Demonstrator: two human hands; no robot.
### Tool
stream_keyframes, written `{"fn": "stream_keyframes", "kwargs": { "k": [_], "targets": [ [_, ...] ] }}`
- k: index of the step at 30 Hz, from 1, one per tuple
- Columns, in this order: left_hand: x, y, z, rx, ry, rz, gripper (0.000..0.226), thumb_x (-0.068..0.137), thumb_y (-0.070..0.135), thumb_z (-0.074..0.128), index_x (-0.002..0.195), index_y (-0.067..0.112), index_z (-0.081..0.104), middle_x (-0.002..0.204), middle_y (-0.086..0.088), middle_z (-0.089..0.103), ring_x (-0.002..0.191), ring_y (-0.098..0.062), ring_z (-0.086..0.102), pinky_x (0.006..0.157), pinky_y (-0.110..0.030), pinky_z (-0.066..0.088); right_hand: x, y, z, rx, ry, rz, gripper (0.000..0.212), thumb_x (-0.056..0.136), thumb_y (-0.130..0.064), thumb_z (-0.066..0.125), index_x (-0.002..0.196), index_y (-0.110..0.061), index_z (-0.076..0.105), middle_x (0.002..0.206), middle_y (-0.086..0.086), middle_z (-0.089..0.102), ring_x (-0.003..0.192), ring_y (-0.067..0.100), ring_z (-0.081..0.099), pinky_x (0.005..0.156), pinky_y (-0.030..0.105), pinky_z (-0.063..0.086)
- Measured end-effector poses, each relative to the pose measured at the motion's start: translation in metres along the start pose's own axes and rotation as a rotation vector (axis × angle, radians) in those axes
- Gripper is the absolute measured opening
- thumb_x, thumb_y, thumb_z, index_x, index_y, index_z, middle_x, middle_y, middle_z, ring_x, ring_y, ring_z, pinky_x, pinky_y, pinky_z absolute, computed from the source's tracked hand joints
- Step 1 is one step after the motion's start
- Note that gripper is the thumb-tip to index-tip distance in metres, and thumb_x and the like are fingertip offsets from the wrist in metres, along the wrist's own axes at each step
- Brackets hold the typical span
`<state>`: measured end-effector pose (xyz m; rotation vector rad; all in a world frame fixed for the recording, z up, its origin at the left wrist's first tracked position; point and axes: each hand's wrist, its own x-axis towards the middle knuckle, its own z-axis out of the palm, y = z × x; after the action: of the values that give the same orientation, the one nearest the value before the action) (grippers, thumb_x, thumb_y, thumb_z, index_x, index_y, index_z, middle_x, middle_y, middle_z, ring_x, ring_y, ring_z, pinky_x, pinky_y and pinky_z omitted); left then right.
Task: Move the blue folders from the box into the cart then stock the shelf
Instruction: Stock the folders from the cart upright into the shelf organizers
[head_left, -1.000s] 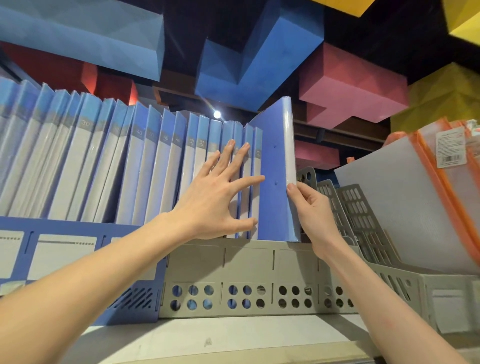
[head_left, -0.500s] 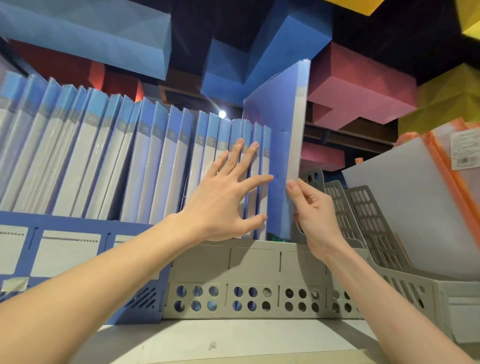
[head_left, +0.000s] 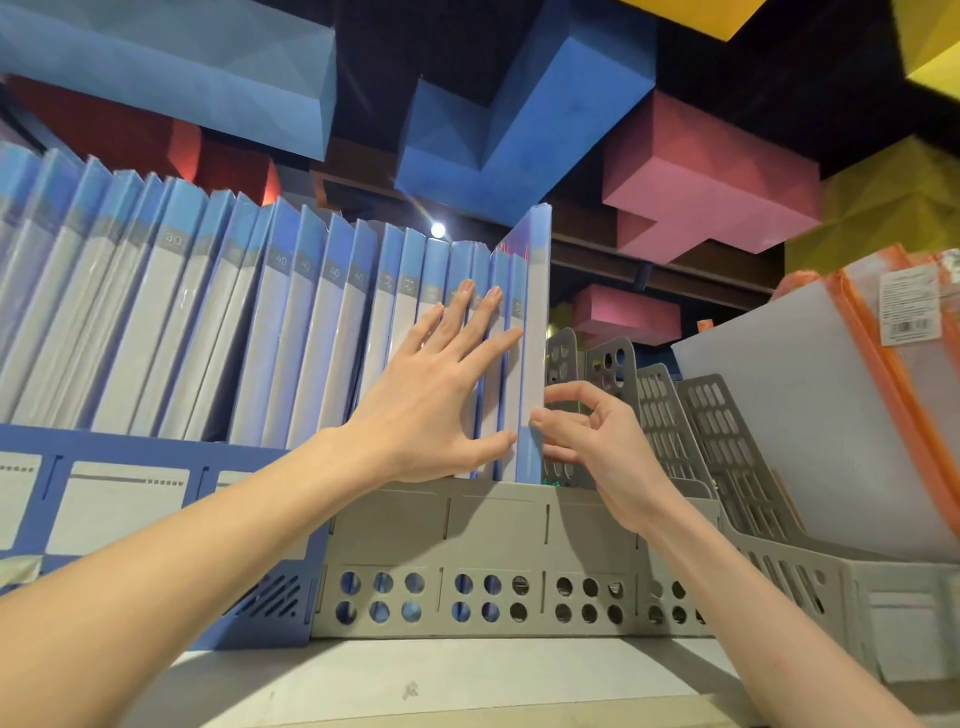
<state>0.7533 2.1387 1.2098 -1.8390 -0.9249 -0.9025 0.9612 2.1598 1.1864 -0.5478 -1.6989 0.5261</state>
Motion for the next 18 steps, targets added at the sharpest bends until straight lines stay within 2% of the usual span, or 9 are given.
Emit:
{"fn": "stream_keyframes", "kwargs": {
  "k": [4, 10, 14, 18],
  "targets": [
    [0.000, 0.000, -0.001, -0.010, -0.018, -0.004, 0.096, 0.083, 0.070, 0.046, 0.162, 0.029, 0.009, 0.168, 0.002, -0.015, 0.152, -0.018, -0.024, 0.127, -0.046, 0.000, -0.001, -0.002, 0.002, 0.001, -0.023, -0.006, 0.033, 0.092, -0.018, 0.069, 0.123, -0.014, 0.060, 0.098, 0.007, 0.078, 0.089, 0.024, 0.075, 0.078, 0.033, 0.061],
    [0.000, -0.001, 0.000, -0.008, -0.014, 0.012, 0.095, 0.084, 0.070, 0.046, 0.162, 0.030, 0.009, 0.168, 0.003, -0.016, 0.152, -0.017, -0.024, 0.127, -0.044, -0.001, -0.003, -0.003, 0.004, -0.007, 0.008, -0.047, 0.038, 0.093, -0.022, 0.068, 0.129, -0.019, 0.059, 0.110, -0.004, 0.076, 0.101, 0.014, 0.072, 0.083, 0.033, 0.060],
    [-0.002, -0.005, 0.001, 0.029, -0.006, 0.036, 0.094, 0.086, 0.073, 0.042, 0.162, 0.029, 0.006, 0.167, 0.002, -0.017, 0.152, -0.018, -0.025, 0.127, -0.044, -0.002, -0.005, -0.007, 0.002, -0.092, -0.082, 0.004, 0.035, 0.097, -0.025, 0.062, 0.130, -0.015, 0.057, 0.111, -0.003, 0.075, 0.102, 0.015, 0.072, 0.091, 0.038, 0.058],
    [-0.004, -0.006, 0.003, 0.121, -0.044, 0.054, 0.093, 0.092, 0.074, 0.032, 0.161, 0.026, -0.006, 0.165, -0.003, -0.025, 0.150, -0.022, -0.030, 0.126, -0.044, -0.008, -0.010, -0.015, 0.002, -0.171, -0.146, 0.059, 0.031, 0.101, -0.028, 0.056, 0.130, -0.019, 0.056, 0.113, -0.007, 0.074, 0.103, 0.011, 0.071, 0.091, 0.036, 0.056]
  ]
}}
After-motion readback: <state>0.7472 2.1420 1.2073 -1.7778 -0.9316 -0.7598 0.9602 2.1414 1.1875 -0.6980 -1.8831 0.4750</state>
